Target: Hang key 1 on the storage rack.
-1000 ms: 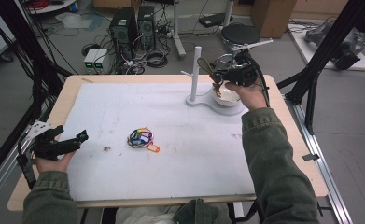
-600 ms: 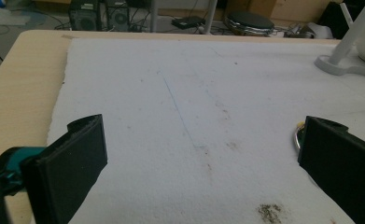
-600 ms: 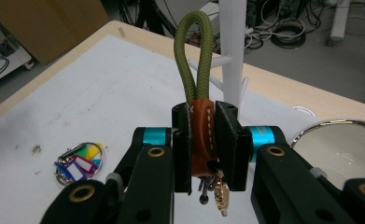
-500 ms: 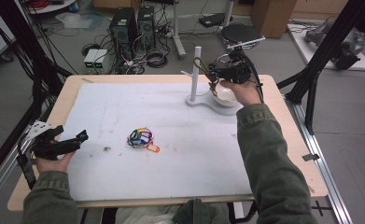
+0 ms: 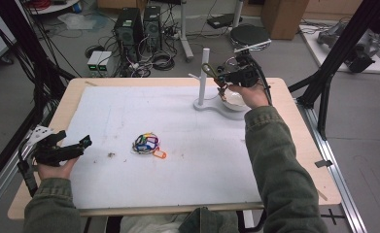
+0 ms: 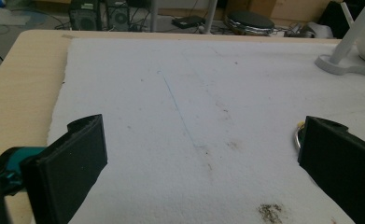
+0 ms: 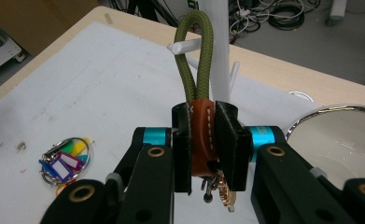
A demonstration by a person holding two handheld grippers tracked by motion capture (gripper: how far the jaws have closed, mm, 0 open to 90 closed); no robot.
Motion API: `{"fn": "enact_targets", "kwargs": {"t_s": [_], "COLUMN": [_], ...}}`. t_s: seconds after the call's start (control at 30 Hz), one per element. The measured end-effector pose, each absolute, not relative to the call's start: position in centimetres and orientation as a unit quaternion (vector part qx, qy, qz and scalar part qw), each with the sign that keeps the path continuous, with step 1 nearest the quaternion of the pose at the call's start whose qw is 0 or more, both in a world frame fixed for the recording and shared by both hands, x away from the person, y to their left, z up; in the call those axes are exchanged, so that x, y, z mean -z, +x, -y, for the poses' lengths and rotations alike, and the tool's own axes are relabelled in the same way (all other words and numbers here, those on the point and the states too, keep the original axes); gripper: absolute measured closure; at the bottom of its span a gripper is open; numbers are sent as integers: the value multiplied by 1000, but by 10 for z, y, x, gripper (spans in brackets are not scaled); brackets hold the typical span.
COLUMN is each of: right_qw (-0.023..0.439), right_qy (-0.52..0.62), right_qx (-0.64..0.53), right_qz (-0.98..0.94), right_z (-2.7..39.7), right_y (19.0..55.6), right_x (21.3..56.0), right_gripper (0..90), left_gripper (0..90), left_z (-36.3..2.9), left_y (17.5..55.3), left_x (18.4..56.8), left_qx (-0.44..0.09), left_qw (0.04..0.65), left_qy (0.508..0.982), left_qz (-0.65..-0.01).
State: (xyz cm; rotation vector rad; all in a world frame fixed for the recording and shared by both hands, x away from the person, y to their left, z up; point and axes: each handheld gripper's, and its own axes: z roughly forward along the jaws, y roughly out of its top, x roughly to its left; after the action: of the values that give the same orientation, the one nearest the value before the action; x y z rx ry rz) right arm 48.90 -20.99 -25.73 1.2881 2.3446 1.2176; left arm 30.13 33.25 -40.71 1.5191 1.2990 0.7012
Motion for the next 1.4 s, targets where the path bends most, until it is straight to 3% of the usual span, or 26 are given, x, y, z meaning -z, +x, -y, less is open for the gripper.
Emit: {"fn": "enact_targets", "kwargs": {"t_s": [0.6,0.67,0.73,0.83,0.93,0.97,1.17,1.4], "right_qw": [126,127,123,122,129,129,141,141], "right_qy": [432,433,434,434,440,440,455,468], "right_qx": [-358,-356,-351,-357,-350,-350,-330,-309], "right_qz": [-818,-819,-821,-818,-817,-817,-815,-816], "right_z": [183,179,176,176,176,176,181,193], "right_y": [504,506,507,507,505,505,495,484], "right_x": [285,288,291,291,289,289,283,276], "right_gripper": [779,786,852,828,714,714,451,288], "left_gripper": [17,17,17,17,17,17,17,17], "left_z": [-332,-332,-332,-333,-333,-333,-333,-333], "left_y": [301,301,301,300,300,300,300,300], "left_x": [407,407,407,407,407,407,407,407], "left_qx": [-287,-288,-288,-288,-288,-288,-288,-287], "left_qw": [490,491,491,492,492,492,492,492], "left_qy": [626,625,625,624,624,624,624,624], "left_qz": [-534,-534,-534,-534,-534,-534,-535,-535]}}
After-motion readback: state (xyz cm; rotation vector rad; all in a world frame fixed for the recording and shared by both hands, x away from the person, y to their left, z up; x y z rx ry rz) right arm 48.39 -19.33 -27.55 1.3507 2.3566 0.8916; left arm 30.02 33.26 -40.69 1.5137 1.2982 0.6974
